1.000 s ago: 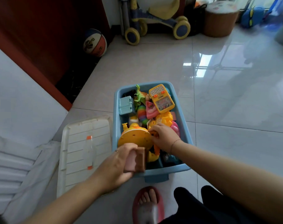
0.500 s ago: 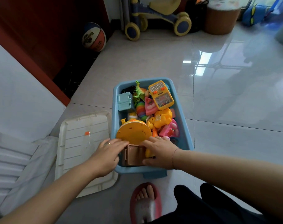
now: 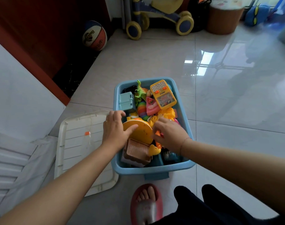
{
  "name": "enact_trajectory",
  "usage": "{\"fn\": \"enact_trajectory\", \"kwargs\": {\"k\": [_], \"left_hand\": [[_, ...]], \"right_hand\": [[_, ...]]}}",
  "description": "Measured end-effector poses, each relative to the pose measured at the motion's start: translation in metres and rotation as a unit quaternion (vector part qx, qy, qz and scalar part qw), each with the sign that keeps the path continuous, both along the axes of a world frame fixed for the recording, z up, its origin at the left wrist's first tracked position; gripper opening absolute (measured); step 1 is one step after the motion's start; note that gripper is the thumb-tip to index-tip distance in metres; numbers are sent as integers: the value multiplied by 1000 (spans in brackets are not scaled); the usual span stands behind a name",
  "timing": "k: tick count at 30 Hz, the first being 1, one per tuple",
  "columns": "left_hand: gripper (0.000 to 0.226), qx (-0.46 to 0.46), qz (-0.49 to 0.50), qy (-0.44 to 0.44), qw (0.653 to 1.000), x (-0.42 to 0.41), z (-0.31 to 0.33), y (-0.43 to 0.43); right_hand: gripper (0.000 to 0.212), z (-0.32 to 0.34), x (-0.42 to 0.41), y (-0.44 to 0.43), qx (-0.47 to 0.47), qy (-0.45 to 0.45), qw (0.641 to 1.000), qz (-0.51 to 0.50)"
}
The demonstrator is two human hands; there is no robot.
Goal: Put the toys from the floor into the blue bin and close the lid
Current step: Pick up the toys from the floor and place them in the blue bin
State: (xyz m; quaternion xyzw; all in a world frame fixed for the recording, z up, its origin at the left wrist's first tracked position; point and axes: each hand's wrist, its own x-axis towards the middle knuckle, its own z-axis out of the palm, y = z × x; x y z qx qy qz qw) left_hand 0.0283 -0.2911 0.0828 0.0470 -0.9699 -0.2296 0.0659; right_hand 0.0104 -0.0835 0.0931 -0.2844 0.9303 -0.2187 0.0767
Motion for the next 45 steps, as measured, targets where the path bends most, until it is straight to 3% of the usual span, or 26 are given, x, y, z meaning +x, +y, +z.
{"fn": "enact_trajectory", "kwargs": {"k": [2,6,11,13,16,19,24,26,29,31,33,35,39,41,45], "left_hand": [[48,27,-3,-51,998,-12,-4,2],[49,-23,7,-117,993,-36,-9,7],[44,-60,19,-34,997,-36,-21,24],[40,-62,2,-17,998,-31,-25,22],[39,-75,-13,-17,997,-30,-30,12],[41,-111,-3,-6,994,-39,-34,15],[38,-155,9,16,988,-43,-41,19],[48,-140,-4,26,990,-40,-44,16],[58,-105,-25,31,994,-37,-44,14],[60,-84,-35,33,995,-38,-42,13],[60,-85,-38,34,995,-38,-42,12],[60,-69,-12,50,996,-38,-43,11],[47,15,127,72,989,-40,-34,17],[42,19,91,55,994,-38,-31,20],[50,-20,31,-68,997,-46,-21,10]], "right_hand": [[20,-4,-10,1,16,-14,999,-41],[27,-21,-21,4,109,-101,988,-51],[22,3,-31,30,36,-50,998,-24],[16,19,-42,67,2,-3,997,-76],[11,16,-48,149,46,-11,985,-167],[29,-26,-24,222,106,-113,955,-251],[68,-131,65,276,234,-272,856,-372],[57,-156,85,280,231,-278,835,-415],[31,-174,89,277,154,-253,835,-464],[25,-172,81,268,103,-253,839,-471],[27,-155,61,248,44,-241,861,-447],[29,-114,34,212,-47,-169,899,-401],[28,-12,1,124,-169,-38,962,-213],[32,10,4,93,-134,-38,984,-108],[37,-9,14,68,62,-11,998,26]]}}
